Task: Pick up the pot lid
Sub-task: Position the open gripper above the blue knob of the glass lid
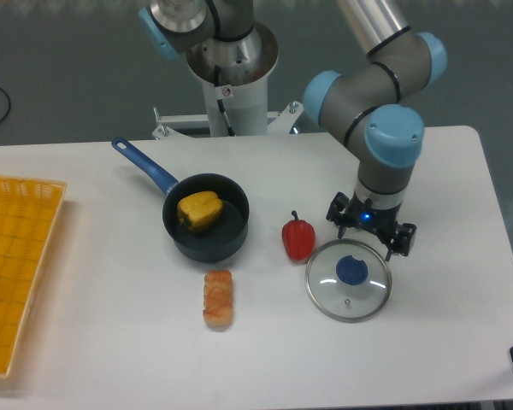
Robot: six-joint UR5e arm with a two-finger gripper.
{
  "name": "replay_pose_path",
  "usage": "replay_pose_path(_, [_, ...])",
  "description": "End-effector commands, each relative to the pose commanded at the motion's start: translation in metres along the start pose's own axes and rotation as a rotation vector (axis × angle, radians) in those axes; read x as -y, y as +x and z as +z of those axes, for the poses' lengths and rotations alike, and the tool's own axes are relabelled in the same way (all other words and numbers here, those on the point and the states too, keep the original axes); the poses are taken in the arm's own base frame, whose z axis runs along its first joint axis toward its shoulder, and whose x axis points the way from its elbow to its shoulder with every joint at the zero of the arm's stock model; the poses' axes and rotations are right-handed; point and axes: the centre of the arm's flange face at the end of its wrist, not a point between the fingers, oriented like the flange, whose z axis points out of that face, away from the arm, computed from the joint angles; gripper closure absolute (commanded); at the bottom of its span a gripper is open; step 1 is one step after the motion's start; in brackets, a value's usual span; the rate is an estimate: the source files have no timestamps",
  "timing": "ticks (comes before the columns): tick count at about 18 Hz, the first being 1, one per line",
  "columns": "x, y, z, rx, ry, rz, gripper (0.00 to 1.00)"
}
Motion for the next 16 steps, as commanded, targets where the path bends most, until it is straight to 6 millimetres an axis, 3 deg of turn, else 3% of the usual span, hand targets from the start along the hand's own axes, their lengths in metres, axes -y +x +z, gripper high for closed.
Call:
replay_pose_path(7, [0.005,-0.002,0.014,0.004,-0.021,0.007,0.00])
replay_pose_path(16, [0.025,0.013,0.043,0.011,-0.092,0.006,0.00])
